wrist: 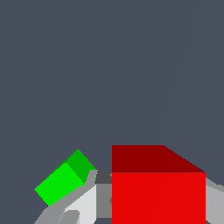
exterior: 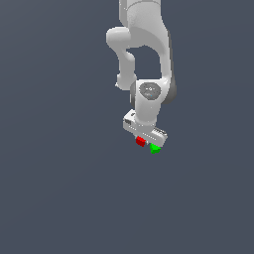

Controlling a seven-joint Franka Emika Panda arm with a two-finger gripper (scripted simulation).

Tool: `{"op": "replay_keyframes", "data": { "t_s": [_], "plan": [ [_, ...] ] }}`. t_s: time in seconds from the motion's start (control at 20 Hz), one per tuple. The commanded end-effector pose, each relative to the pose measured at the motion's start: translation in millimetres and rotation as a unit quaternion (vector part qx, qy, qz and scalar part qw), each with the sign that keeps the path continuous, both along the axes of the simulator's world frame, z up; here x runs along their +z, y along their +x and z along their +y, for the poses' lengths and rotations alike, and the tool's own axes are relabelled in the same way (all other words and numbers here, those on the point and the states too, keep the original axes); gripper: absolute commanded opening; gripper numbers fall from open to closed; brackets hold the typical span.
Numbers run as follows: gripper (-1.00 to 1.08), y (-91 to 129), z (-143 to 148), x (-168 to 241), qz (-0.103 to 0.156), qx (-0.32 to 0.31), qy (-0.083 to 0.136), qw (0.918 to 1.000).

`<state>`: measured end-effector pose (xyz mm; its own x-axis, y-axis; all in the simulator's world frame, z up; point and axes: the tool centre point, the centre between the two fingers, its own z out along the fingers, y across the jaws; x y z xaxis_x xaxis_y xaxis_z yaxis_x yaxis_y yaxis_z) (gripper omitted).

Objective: Stack the red cube on top of the green cube.

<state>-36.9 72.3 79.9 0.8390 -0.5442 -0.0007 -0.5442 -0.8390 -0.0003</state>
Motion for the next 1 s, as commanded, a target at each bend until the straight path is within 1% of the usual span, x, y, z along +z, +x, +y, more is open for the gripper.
{"op": "replay_keyframes", "data": {
  "t_s": [0.0,0.2,0.35,0.55,0.75,0.8,0.95],
  "plan": [
    [-1.00,3,24,-5,-0.001,-0.001,0.000,1.0000],
    [-1.00,7,53,-11,0.000,-0.001,0.000,1.0000],
    [-1.00,9,67,-14,0.000,-0.001,0.000,1.0000],
    [-1.00,11,75,-16,0.000,-0.001,0.000,1.0000],
    [-1.00,12,72,-15,0.000,-0.001,0.000,1.0000],
    [1.00,12,72,-15,0.000,-0.001,0.000,1.0000],
    [1.00,12,72,-15,0.000,-0.001,0.000,1.0000]
  ]
}}
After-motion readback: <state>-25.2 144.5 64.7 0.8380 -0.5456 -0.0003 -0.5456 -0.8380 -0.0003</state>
